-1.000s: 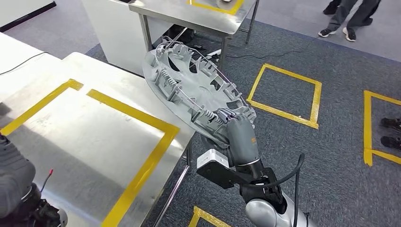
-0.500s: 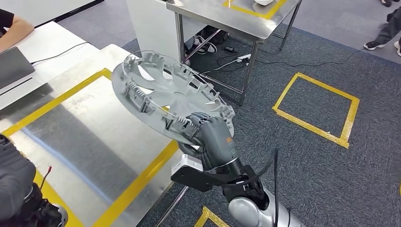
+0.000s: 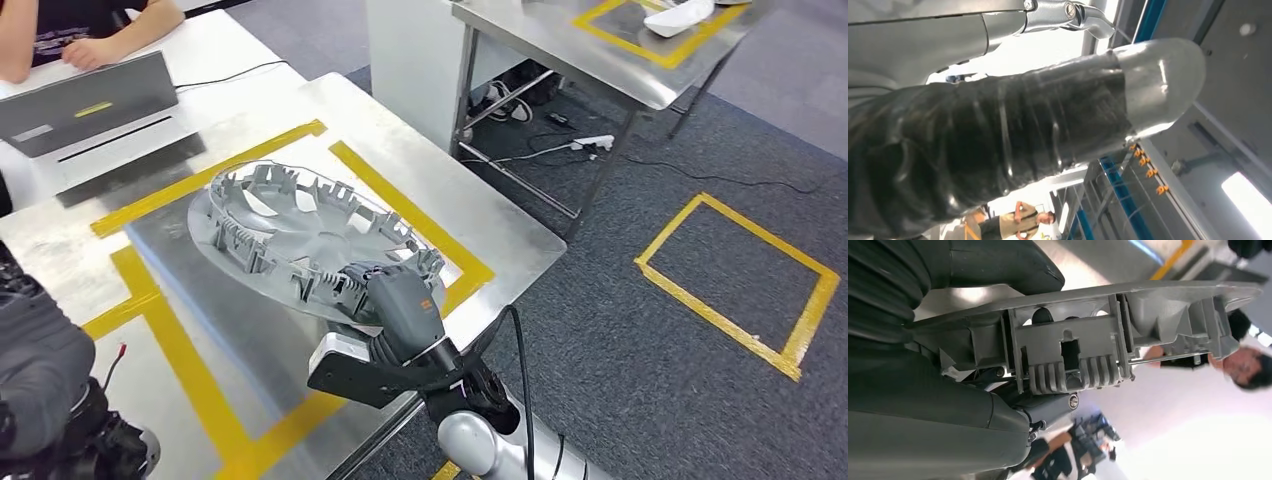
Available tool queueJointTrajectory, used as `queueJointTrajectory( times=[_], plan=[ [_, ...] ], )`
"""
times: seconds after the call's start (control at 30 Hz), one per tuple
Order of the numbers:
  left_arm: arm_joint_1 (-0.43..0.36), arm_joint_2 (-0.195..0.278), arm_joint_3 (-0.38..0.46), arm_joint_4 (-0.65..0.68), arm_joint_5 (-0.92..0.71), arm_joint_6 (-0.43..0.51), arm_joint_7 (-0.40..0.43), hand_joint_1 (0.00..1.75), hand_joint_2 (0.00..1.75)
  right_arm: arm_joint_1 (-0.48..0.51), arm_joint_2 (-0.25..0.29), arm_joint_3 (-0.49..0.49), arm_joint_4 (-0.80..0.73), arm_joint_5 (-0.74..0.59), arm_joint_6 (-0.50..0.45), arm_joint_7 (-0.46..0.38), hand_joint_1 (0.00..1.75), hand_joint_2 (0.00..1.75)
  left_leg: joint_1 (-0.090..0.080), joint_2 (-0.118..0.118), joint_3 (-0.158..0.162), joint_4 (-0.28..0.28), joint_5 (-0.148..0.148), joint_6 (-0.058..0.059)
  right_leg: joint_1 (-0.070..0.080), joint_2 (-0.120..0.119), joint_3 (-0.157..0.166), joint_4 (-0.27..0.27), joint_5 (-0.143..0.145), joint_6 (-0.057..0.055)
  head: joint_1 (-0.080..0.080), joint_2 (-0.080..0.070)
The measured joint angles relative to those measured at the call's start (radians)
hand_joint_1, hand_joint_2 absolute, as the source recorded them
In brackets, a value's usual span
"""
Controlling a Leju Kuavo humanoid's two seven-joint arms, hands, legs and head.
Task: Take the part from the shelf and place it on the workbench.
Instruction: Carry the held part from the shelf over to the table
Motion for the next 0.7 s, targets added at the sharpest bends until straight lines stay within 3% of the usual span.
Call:
queueJointTrajectory(
  times=[0.03,0.07,0.1,0.17,0.23,0.3,0.33,0.4,0.47,0.53,0.6,0.63,0.7],
  plan=[
    [-0.001,-0.001,-0.003,0.002,0.006,0.0,-0.002,0.0,0.0,-0.006,0.006,0.002,0.021,-0.006,0.006,0.001,1.75,1.75,-0.003,-0.013,-0.001,0.0,0.001,0.001,0.001,0.005,-0.017,0.027,0.001,-0.004,0.004,0.0],
    [-0.004,-0.003,-0.006,0.004,0.012,0.0,-0.005,0.0,0.0,-0.014,0.012,0.005,0.043,-0.014,0.014,0.002,1.75,1.75,-0.005,-0.027,-0.001,0.0,0.002,0.002,0.003,0.008,-0.016,0.016,0.02,-0.01,0.008,0.0],
    [-0.009,-0.004,-0.01,0.006,0.019,-0.001,-0.009,0.0,0.0,-0.027,0.021,0.008,0.07,-0.022,0.023,0.004,1.75,1.75,-0.008,-0.041,-0.001,0.001,0.003,0.002,0.005,0.015,0.005,-0.036,0.054,-0.019,0.011,0.0],
    [-0.022,-0.006,-0.016,0.009,0.034,-0.004,-0.019,0.0,0.0,-0.062,0.04,0.014,0.129,-0.044,0.043,0.007,1.75,1.75,-0.009,-0.065,-0.003,0.0,0.008,0.0,0.011,0.052,0.068,-0.177,0.115,-0.042,0.012,0.0],
    [-0.033,-0.009,-0.02,0.013,0.046,-0.009,-0.028,0.0,0.0,-0.1,0.06,0.017,0.19,-0.07,0.061,0.001,1.75,1.75,-0.003,-0.081,-0.008,-0.002,0.014,-0.008,0.017,0.078,0.107,-0.253,0.134,-0.059,0.012,0.0],
    [-0.037,-0.01,-0.023,0.016,0.053,-0.012,-0.033,0.0,0.0,-0.128,0.081,0.019,0.245,-0.091,0.072,-0.01,1.75,1.75,0.003,-0.098,-0.013,-0.009,0.022,-0.021,0.021,0.066,0.118,-0.268,0.14,-0.067,0.018,0.0],
    [-0.038,-0.011,-0.025,0.018,0.054,-0.012,-0.035,0.0,0.0,-0.139,0.092,0.02,0.27,-0.096,0.075,-0.013,1.75,1.75,0.001,-0.092,-0.018,-0.009,0.023,-0.025,0.019,0.055,0.125,-0.28,0.147,-0.067,0.021,0.0],
    [-0.046,-0.011,-0.027,0.02,0.055,-0.013,-0.036,0.0,0.0,-0.158,0.112,0.021,0.316,-0.101,0.076,-0.017,1.75,1.75,-0.004,-0.045,-0.043,0.03,-0.003,-0.032,0.013,0.03,0.138,-0.309,0.162,-0.068,0.012,0.0],
    [-0.052,-0.012,-0.029,0.024,0.056,-0.014,-0.037,0.0,0.0,-0.17,0.124,0.024,0.357,-0.103,0.079,-0.017,1.75,1.75,-0.001,0.011,-0.097,0.142,-0.059,-0.041,0.01,0.005,0.141,-0.319,0.167,-0.069,-0.004,0.0],
    [-0.053,-0.012,-0.032,0.029,0.059,-0.015,-0.039,0.0,0.0,-0.174,0.131,0.027,0.395,-0.106,0.088,-0.01,1.75,1.75,0.009,0.031,-0.138,0.233,-0.087,-0.056,0.008,-0.021,0.138,-0.318,0.166,-0.065,-0.012,0.0],
    [-0.053,-0.013,-0.035,0.034,0.065,-0.017,-0.044,0.0,0.0,-0.182,0.137,0.031,0.429,-0.115,0.101,-0.002,1.75,1.75,0.02,0.042,-0.115,0.202,-0.061,-0.071,0.003,-0.042,0.134,-0.311,0.163,-0.055,-0.016,0.0],
    [-0.053,-0.013,-0.037,0.036,0.068,-0.018,-0.046,0.0,0.0,-0.19,0.141,0.032,0.446,-0.124,0.108,-0.001,1.75,1.75,0.025,0.051,-0.075,0.139,-0.037,-0.08,-0.002,-0.049,0.13,-0.301,0.159,-0.047,-0.017,0.0],
    [-0.054,-0.014,-0.039,0.04,0.071,-0.018,-0.051,0.0,0.0,-0.209,0.148,0.033,0.473,-0.143,0.118,-0.002,1.75,1.75,0.029,0.064,-0.012,0.045,-0.02,-0.087,-0.007,-0.057,0.116,-0.275,0.148,-0.028,-0.022,0.0]
  ],
)
